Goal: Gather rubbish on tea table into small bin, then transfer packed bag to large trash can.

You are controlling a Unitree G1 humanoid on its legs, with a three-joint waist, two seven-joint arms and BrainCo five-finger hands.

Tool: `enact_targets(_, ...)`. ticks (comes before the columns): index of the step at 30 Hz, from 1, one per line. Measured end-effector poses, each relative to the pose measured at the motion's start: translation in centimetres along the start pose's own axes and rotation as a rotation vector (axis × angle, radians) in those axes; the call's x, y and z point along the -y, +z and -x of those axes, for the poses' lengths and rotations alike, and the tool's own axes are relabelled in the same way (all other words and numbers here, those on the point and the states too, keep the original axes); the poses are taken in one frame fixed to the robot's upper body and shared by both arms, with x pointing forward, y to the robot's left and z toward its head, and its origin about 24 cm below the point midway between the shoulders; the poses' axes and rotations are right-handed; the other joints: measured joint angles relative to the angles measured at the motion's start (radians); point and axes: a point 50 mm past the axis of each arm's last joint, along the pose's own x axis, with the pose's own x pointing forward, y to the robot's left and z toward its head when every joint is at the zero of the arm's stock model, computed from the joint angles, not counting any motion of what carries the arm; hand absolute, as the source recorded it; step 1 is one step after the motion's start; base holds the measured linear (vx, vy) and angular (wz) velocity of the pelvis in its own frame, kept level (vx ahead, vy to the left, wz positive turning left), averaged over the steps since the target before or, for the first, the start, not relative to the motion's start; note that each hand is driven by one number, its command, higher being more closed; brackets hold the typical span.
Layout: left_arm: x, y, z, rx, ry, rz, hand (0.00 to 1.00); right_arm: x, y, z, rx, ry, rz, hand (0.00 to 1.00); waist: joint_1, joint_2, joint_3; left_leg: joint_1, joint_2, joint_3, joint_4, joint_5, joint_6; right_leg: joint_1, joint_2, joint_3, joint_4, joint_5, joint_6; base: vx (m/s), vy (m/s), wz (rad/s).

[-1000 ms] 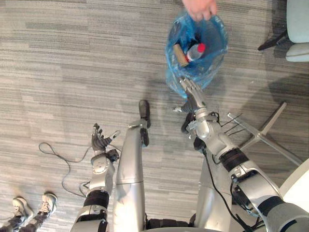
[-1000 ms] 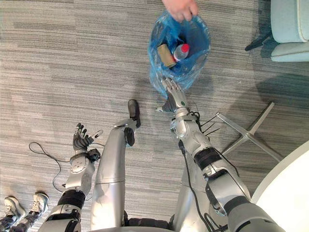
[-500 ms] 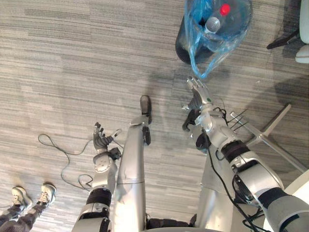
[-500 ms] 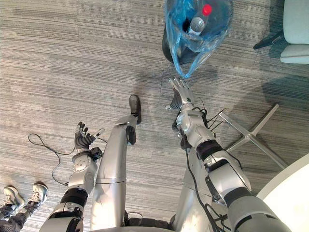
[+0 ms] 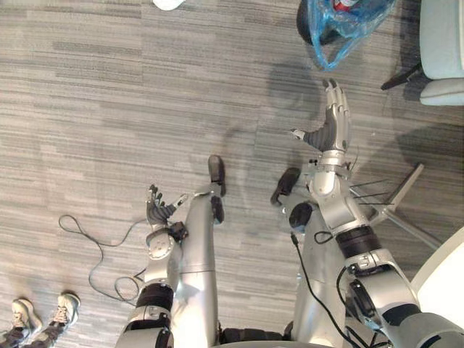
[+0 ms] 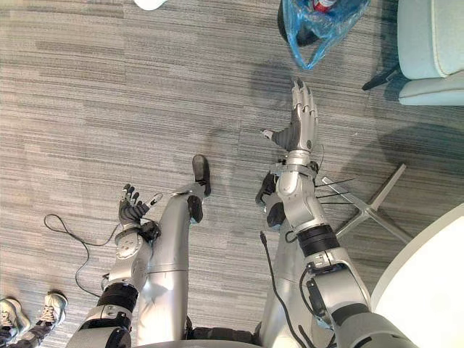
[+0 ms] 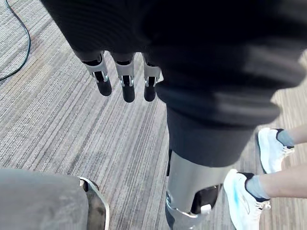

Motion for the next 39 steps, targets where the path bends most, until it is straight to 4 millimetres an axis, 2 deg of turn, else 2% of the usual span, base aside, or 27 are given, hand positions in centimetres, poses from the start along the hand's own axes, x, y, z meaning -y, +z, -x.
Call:
enact_targets(1, 0.0, -0.2, 0.1, -0.010, -0.003, -0.006, 0.00, -0.2, -0.2, 0.4, -0.010, 0.014, -0.002, 0.00, 0.000, -0.001, -0.001, 0.021, 0.000, 0.003, -0.011, 0.000, 0.000, 0.019, 0.001, 0.000, -0.009, 0.001, 0.000, 0.01, -0.021, -0.10)
enact_targets(4, -0.2, -1.7, 0.8, -0.061, -0.024, -0.051, 0.00, -2.0, -2.0, 3.5, -0.107, 0.125, -0.012, 0.00, -0.001, -0.025, -0.015, 0.133, 0.000, 0.024, -0.073, -0.003, 0.000, 0.121, 0.009, 0.000, -0.066, 0.008, 0.006, 0.01, -0.039, -0.05)
enact_targets(6, -0.4, -3.1, 1.5, -0.110, -0.041, -0.086, 0.00, -3.8, -4.3, 7.4, -0.240, 0.261, -0.019, 0.00, -0.003, -0.045, -0.042, 0.224, 0.000, 0.033, -0.129, 0.002, -0.011, 0.211, 0.020, -0.008, -0.125, 0.017, 0.015, 0.04, -0.056, -0.02)
enact_targets(7, -0.6, -3.4, 1.7, -0.124, -0.042, -0.094, 0.00, -4.1, -4.9, 8.4, -0.274, 0.294, -0.018, 0.00, -0.003, -0.049, -0.044, 0.251, 0.000, 0.033, -0.144, 0.004, -0.013, 0.240, 0.023, -0.011, -0.142, 0.019, 0.018, 0.07, -0.046, 0.02)
enact_targets(8, -0.6, -4.2, 2.1, -0.154, -0.055, -0.112, 0.00, -4.7, -6.0, 10.7, -0.360, 0.351, -0.040, 0.00, -0.007, -0.052, -0.046, 0.311, -0.003, 0.036, -0.175, 0.008, -0.018, 0.303, 0.025, -0.021, -0.173, 0.022, 0.021, 0.06, -0.032, 0.08)
enact_targets(9, -0.6, -4.3, 2.2, -0.159, -0.066, -0.121, 0.00, -4.9, -6.6, 11.8, -0.406, 0.377, -0.050, 0.00, -0.008, -0.055, -0.047, 0.341, -0.004, 0.038, -0.195, 0.012, -0.019, 0.333, 0.026, -0.025, -0.187, 0.023, 0.023, 0.09, -0.042, 0.07)
enact_targets(11, -1.6, -5.6, 2.9, -0.209, -0.077, -0.179, 0.00, -5.5, -8.7, 16.2, -0.592, 0.482, -0.094, 0.00, -0.013, -0.073, -0.073, 0.452, -0.015, 0.047, -0.271, 0.029, -0.028, 0.436, 0.036, -0.025, -0.254, 0.034, 0.034, 0.11, -0.039, 0.00)
enact_targets(13, -2.7, -7.2, 4.0, -0.274, -0.089, -0.237, 0.00, -5.2, -10.6, 18.8, -0.738, 0.512, -0.114, 0.00, -0.028, -0.076, -0.090, 0.535, -0.017, 0.057, -0.324, 0.037, -0.033, 0.516, 0.050, -0.025, -0.318, 0.046, 0.047, 0.16, -0.015, -0.11)
enact_targets(14, -3.6, -8.4, 4.9, -0.327, -0.089, -0.257, 0.00, -4.6, -12.1, 20.6, -0.842, 0.516, -0.116, 0.00, -0.033, -0.073, -0.123, 0.568, -0.017, 0.061, -0.349, 0.039, -0.030, 0.551, 0.059, -0.024, -0.355, 0.057, 0.049, 0.18, 0.004, -0.17)
enact_targets(15, -4.1, -8.9, 5.2, -0.352, -0.085, -0.269, 0.00, -4.2, -12.8, 21.6, -0.890, 0.515, -0.108, 0.00, -0.037, -0.074, -0.142, 0.586, -0.018, 0.065, -0.364, 0.040, -0.031, 0.566, 0.062, -0.022, -0.372, 0.063, 0.048, 0.13, 0.010, -0.13)
enact_targets(17, -6.0, -10.7, 6.5, -0.450, -0.083, -0.346, 0.00, -2.9, -14.7, 24.6, -1.049, 0.515, -0.107, 0.00, -0.059, -0.073, -0.203, 0.674, -0.022, 0.080, -0.430, 0.057, -0.030, 0.650, 0.081, -0.017, -0.454, 0.084, 0.059, 0.20, 0.018, -0.16)
enact_targets(20, -7.3, -12.1, 7.8, -0.535, -0.094, -0.416, 0.00, -1.4, -16.2, 27.4, -1.185, 0.500, -0.124, 0.00, -0.064, -0.059, -0.260, 0.781, -0.031, 0.108, -0.519, 0.071, -0.036, 0.736, 0.100, 0.006, -0.540, 0.107, 0.068, 0.19, 0.032, -0.26)
enact_targets(23, -7.9, -12.7, 8.5, -0.562, -0.107, -0.442, 0.00, -0.9, -16.7, 28.5, -1.246, 0.496, -0.141, 0.00, -0.083, -0.043, -0.287, 0.852, -0.034, 0.135, -0.576, 0.078, -0.038, 0.788, 0.111, 0.022, -0.585, 0.118, 0.075, 0.13, 0.018, -0.22)
enact_targets(28, -8.3, -13.2, 8.9, -0.602, -0.099, -0.452, 0.00, -0.6, -17.0, 28.9, -1.284, 0.477, -0.171, 0.00, -0.088, -0.024, -0.308, 0.902, -0.035, 0.168, -0.609, 0.077, -0.039, 0.806, 0.124, 0.051, -0.597, 0.120, 0.078, 0.07, 0.008, -0.23)
enact_targets(31, -8.4, -13.4, 9.2, -0.615, -0.101, -0.467, 0.00, -0.5, -17.1, 29.8, -1.321, 0.486, -0.176, 0.00, -0.097, -0.022, -0.306, 0.900, -0.007, 0.167, -0.555, 0.041, -0.059, 0.829, 0.135, 0.044, -0.599, 0.099, 0.071, 0.03, -0.022, -0.02)
enact_targets(32, -8.6, -13.6, 9.5, -0.626, -0.095, -0.466, 0.00, -0.4, -17.2, 30.3, -1.344, 0.482, -0.184, 0.00, -0.094, -0.016, -0.304, 0.900, 0.021, 0.167, -0.488, 0.001, -0.072, 0.852, 0.151, 0.046, -0.606, 0.079, 0.065, 0.01, -0.047, -0.11)
enact_targets(34, -9.3, -14.0, 10.2, -0.649, -0.066, -0.447, 0.00, -0.2, -17.2, 30.8, -1.359, 0.480, -0.181, 0.00, -0.077, -0.004, -0.301, 0.885, 0.062, 0.164, -0.358, -0.041, -0.100, 0.904, 0.184, 0.058, -0.630, 0.074, 0.058, 0.03, -0.059, -0.23)
enact_targets(36, -9.3, -13.8, 10.2, -0.640, -0.046, -0.410, 0.00, 0.3, -17.4, 31.0, -1.361, 0.474, -0.171, 0.00, -0.075, 0.009, -0.301, 0.821, 0.094, 0.132, -0.201, -0.035, -0.098, 0.931, 0.197, 0.057, -0.645, 0.072, 0.053, 0.04, -0.059, -0.09)
enact_targets(37, -9.1, -13.8, 10.2, -0.635, -0.051, -0.400, 0.00, 0.5, -17.6, 30.8, -1.357, 0.468, -0.165, 0.00, -0.070, 0.020, -0.297, 0.787, 0.105, 0.110, -0.124, -0.010, -0.090, 0.945, 0.198, 0.057, -0.653, 0.070, 0.049, 0.06, -0.018, 0.01)
enact_targets(38, -9.0, -13.7, 10.1, -0.630, -0.046, -0.388, 0.00, 0.5, -17.6, 30.9, -1.362, 0.460, -0.170, 0.00, -0.067, 0.019, -0.295, 0.740, 0.109, 0.086, -0.042, 0.047, -0.078, 0.963, 0.194, 0.061, -0.675, 0.071, 0.046, 0.06, -0.011, 0.00)
enact_targets(39, -9.0, -13.6, 9.9, -0.621, -0.040, -0.377, 0.00, 0.5, -17.5, 30.9, -1.366, 0.454, -0.177, 0.00, -0.058, 0.012, -0.291, 0.702, 0.104, 0.083, 0.009, 0.055, -0.076, 0.979, 0.192, 0.069, -0.689, 0.071, 0.040, 0.07, -0.007, -0.05)
